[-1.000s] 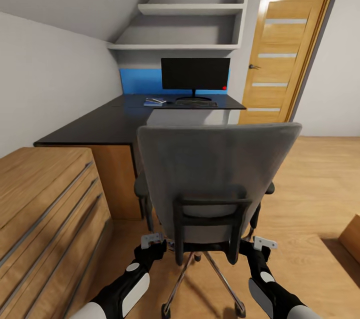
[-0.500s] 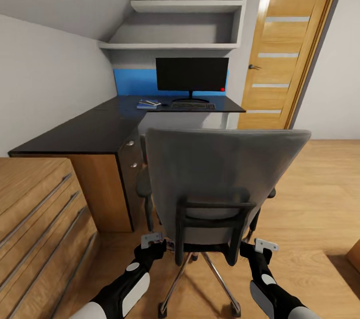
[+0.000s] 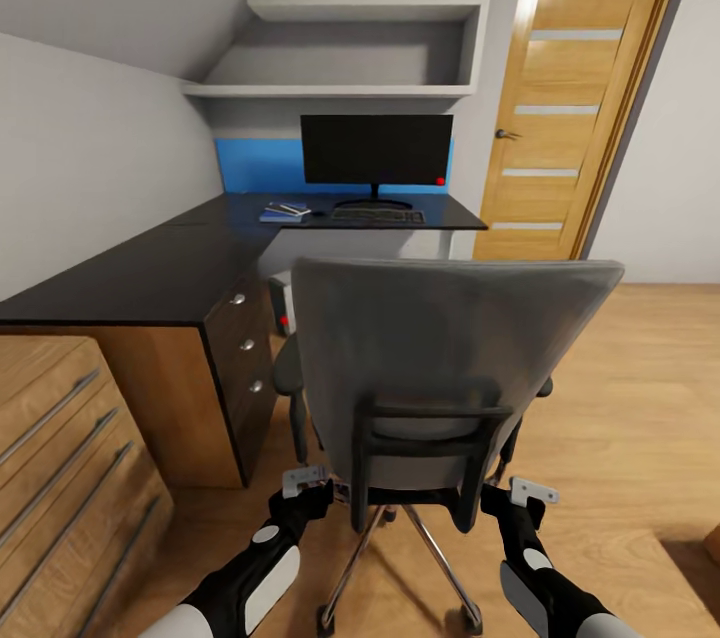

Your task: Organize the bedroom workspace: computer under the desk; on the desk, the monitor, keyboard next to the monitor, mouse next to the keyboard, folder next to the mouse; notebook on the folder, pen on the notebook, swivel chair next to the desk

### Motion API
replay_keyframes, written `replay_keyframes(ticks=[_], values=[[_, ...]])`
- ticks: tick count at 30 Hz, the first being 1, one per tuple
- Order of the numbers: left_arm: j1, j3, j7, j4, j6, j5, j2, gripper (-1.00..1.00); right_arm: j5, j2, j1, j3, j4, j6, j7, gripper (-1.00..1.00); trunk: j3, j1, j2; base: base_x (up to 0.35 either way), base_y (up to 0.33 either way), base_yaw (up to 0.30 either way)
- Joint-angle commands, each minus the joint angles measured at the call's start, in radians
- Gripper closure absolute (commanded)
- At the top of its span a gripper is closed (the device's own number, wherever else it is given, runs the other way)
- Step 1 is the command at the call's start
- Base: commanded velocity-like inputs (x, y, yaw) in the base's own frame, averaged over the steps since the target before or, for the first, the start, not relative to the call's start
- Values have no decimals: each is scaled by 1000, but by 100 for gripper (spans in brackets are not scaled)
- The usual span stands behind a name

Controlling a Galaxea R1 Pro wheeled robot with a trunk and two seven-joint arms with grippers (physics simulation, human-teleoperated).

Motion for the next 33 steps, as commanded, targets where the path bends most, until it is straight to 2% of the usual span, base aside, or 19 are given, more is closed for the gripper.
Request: replay_keyframes(ticks=[1,33], values=[[-2,-8,7,0,-6,8,1,-100,2,-1,-1,10,-2,-2,-5,-100,-1,0,0,281,-10,0],[-2,-8,4,0,-5,11,2,-100,2,-1,-1,10,4,-2,-5,-100,-1,0,0,320,0,0]])
